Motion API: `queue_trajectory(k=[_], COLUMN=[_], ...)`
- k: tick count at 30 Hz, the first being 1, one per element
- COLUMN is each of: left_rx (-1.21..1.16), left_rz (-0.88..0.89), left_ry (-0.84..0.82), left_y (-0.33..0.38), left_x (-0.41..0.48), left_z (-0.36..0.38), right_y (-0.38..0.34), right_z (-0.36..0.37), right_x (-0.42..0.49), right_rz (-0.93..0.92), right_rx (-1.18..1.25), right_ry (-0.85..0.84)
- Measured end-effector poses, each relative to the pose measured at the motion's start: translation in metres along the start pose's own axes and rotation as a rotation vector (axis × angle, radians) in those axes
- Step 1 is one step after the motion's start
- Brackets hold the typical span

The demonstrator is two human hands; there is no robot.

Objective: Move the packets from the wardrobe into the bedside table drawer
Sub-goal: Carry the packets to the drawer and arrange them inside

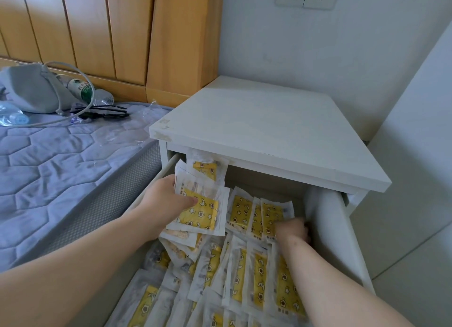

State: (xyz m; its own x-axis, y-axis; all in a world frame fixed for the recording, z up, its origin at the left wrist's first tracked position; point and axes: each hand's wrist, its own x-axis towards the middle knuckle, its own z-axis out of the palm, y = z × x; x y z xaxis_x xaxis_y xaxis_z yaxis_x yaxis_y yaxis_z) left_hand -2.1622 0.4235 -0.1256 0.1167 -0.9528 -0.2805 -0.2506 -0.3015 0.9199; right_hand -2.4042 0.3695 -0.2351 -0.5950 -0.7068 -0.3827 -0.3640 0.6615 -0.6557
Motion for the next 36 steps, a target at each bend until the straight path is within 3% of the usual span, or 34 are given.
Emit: queue_trajectory(k=[13, 26, 30, 33, 36], left_rx=[-0.013, -0.139, -0.299, -0.421, -0.549], left_rz=[-0.047, -0.096, -0.180, -0.228, -0.261], left_ry=[0.003, 0.005, -0.029, -0.032, -0.025], left_y=[-0.005, -0.005, -0.005, -0.003, 0.002], left_x=[0.004, 0.000, 0.000, 0.003, 0.005], left_z=[0.002, 0.006, 0.011, 0.020, 0.038], right_y=[-0.016, -0.007, -0.028, -0.048, -0.043], right_z=[0.010, -0.006, -0.021, -0.031, -0.040], right_x=[-0.015, -0.020, -0.049, -0.079, -0.091], right_rz=[-0.235, -0.207, -0.366, -0.167, 0.033], right_rx=[-0.023, -0.480, -0.179, 0.211, 0.331], right_ry=[-0.309, -0.212, -0.198, -0.530, -0.809])
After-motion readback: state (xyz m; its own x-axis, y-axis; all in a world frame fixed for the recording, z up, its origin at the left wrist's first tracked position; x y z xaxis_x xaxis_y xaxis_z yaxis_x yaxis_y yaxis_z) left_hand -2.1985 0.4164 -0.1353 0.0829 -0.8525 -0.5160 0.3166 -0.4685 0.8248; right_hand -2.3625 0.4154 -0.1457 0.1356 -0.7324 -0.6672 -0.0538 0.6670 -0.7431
